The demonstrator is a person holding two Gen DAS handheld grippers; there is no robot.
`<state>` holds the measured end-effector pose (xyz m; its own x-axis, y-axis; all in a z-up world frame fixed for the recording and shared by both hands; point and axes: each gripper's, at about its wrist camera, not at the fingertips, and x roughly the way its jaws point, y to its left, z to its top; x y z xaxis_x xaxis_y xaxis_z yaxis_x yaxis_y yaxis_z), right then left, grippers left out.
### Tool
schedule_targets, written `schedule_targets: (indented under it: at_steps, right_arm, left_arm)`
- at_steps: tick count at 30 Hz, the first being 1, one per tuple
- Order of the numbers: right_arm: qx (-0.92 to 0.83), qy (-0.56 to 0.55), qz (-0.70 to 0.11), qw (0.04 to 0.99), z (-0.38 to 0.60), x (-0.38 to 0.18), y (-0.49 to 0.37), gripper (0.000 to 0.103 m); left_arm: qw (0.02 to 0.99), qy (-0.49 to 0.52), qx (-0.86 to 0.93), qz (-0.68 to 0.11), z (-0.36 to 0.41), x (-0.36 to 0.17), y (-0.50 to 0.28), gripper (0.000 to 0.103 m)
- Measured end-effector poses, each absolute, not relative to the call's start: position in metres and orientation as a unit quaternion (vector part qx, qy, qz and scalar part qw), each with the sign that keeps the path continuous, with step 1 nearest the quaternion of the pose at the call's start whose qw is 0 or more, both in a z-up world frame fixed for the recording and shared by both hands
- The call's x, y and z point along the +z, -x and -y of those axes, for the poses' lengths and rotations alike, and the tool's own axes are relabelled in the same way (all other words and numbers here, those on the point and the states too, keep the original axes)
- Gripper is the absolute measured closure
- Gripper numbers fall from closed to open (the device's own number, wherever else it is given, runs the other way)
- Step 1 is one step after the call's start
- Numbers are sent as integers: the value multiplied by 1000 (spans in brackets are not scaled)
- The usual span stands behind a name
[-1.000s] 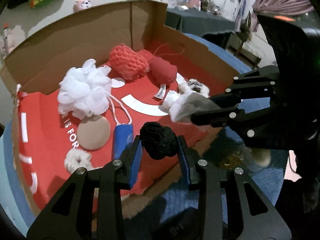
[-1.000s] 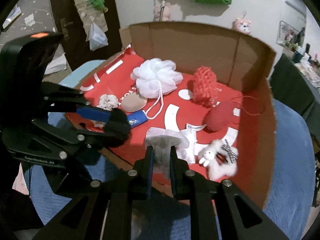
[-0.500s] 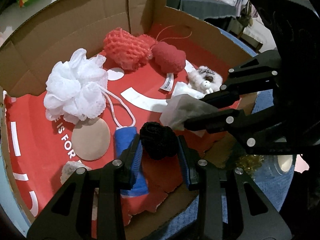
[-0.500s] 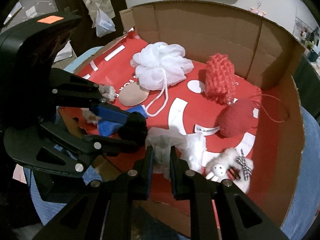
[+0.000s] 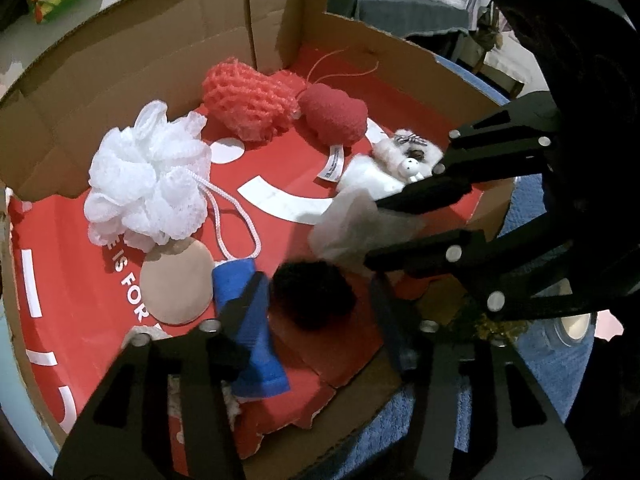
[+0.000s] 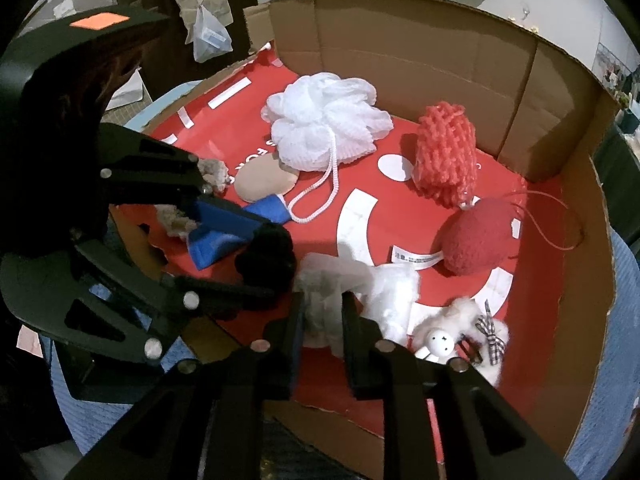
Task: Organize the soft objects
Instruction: 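Lower both tools into the box and open them to release the pom and tissue, then raise both open tools above the box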
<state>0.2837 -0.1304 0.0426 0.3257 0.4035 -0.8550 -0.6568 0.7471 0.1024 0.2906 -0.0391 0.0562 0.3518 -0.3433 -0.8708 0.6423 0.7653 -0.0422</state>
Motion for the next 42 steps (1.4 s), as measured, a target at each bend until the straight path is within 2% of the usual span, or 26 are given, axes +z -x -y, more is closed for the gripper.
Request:
schedule_targets:
  at_steps: [2, 4, 9, 17, 21, 27, 35, 42]
  right_arm:
    - [327, 139, -474, 806, 129, 43, -283, 70]
    - [326, 144, -470, 807, 129, 44, -282, 66]
    - [321, 139, -464, 814, 132, 50, -281, 65]
    - [300, 113, -444, 836, 147, 73, -271, 47]
    - [287, 100, -430, 850, 157, 90, -258, 39]
    - [271, 90, -399, 871, 164, 120, -228, 25]
    - [207, 93, -355, 907, 168, 133, -196, 0]
    - [122, 72, -324, 935, 171, 106, -212, 0]
  left_arm:
    - [808, -160, -306, -478, 41, 56, -290, 47]
    - [808, -160, -306, -477, 41, 58, -289, 47]
    - [815, -153, -303, -470, 36, 65, -286, 43]
    - [841, -120, -284, -444, 22, 88, -268, 40]
    - [857, -102, -275, -424, 13, 107, -248, 30]
    - [885, -84, -241, -390, 7, 130, -217, 27]
    - [930, -63, -148, -330, -14, 131, -198, 15]
    - [961, -53, -102, -253, -25, 114, -212, 14]
